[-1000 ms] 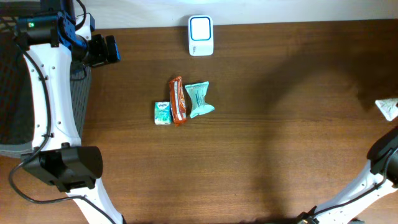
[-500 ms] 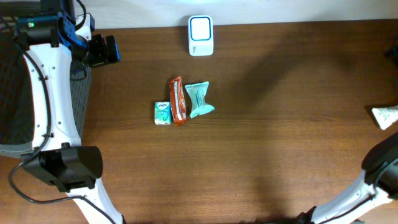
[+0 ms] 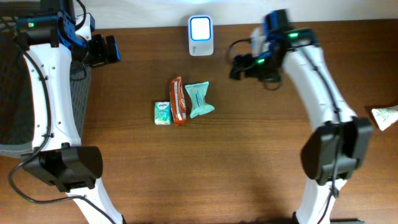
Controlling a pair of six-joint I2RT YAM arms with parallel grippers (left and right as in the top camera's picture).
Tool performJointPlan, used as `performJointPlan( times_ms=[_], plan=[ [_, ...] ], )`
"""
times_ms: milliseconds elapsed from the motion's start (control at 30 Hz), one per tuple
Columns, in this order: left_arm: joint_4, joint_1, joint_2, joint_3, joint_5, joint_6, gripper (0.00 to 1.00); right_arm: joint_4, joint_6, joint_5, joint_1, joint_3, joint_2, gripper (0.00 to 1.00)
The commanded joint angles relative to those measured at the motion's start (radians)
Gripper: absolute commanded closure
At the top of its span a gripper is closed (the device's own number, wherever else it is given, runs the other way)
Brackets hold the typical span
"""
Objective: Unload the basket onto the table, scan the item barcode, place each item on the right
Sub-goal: 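Move the right gripper to the green wipe pack and grasp it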
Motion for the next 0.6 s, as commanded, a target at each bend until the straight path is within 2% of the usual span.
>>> performJointPlan(
  times_ms=[0, 33, 200, 367, 467, 567],
  plan=[
    [0.002, 0.003, -0.004, 0.000, 0.011, 0.010, 0.01, 0.025, -0.014, 0.083, 0.124, -0.013, 0.061, 0.05],
    [0.002, 0.003, -0.004, 0.000, 0.011, 0.010, 0.01, 0.041, -0.014, 0.118, 0.165, -0.013, 0.079, 0.11],
    [0.002, 0.003, -0.004, 0.000, 0.011, 0.010, 0.01, 0.138, 0.058, 0.282, 0.321, -0.014, 0.127, 0.14],
    [0.002, 0.003, -0.004, 0.000, 0.011, 0.010, 0.01, 0.229, 0.059, 0.348, 0.381, -0.014, 0.190, 0.21],
    [0.002, 0.003, -0.004, 0.000, 0.010, 0.010, 0.01, 0.231, 0.088, 0.349, 0.393, -0.015, 0.230, 0.33],
    [0.002, 0.003, -0.004, 0.000, 0.010, 0.010, 0.01, 0.244, 0.088, 0.352, 0.393, -0.031, 0.254, 0.34]
  ],
)
